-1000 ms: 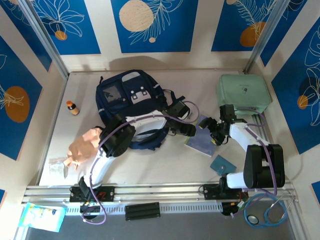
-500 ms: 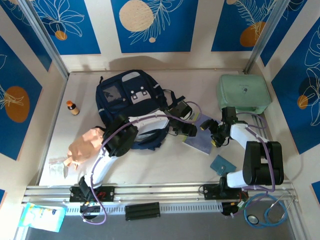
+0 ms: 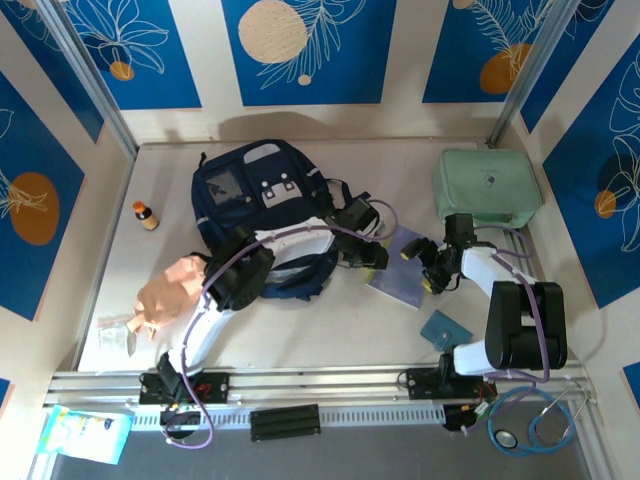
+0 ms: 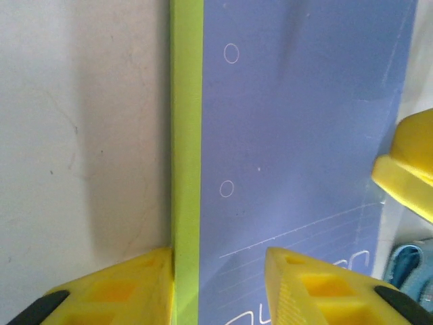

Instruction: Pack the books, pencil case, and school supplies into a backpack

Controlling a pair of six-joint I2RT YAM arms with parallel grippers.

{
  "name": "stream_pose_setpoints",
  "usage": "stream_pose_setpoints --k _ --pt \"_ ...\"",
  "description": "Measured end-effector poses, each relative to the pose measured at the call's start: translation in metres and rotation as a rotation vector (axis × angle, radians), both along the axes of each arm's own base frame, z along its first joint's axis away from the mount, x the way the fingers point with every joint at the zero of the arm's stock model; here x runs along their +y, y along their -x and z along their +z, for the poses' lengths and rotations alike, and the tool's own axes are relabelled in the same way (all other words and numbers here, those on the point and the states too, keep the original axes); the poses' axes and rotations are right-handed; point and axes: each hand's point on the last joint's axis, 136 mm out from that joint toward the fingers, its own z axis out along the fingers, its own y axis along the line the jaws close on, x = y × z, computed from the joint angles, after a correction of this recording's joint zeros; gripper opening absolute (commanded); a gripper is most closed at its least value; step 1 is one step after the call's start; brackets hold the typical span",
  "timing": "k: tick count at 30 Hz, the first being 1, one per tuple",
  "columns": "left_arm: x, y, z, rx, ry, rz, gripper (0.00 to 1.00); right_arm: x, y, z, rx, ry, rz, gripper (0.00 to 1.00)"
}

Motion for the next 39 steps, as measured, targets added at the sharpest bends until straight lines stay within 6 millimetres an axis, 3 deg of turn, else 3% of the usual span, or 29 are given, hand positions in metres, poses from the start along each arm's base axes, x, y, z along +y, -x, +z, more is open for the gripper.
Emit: stream_pose_setpoints --k 10,18,23,28,34,39 --pt "-0.011 0.014 0.054 0.007 0.185 -0.081 0.34 0.000 -0.005 -0.001 -0.011 -0.010 -0.007 0.88" --pt "-0.016 0.018 0.058 0.029 0.219 -0.115 0.32 0.004 -0.013 0.002 -0.036 -0.033 -0.009 0.88" --pt "-0.021 0.018 0.056 0.039 0.235 -0.126 0.30 0.006 -0.015 0.002 -0.046 -0.045 -0.014 0.88" --pt "-0.018 0.018 0.035 0.065 0.186 -0.098 0.24 0.017 -0.022 0.004 -0.069 -0.088 0.005 0.87" --pt "-0.012 0.014 0.023 0.072 0.151 -0.055 0.20 0.020 -0.024 0.005 -0.076 -0.103 0.009 0.87" --pt "-0.004 0.008 0.014 0.070 0.126 -0.020 0.06 0.021 -0.024 0.006 -0.079 -0.108 0.014 0.87"
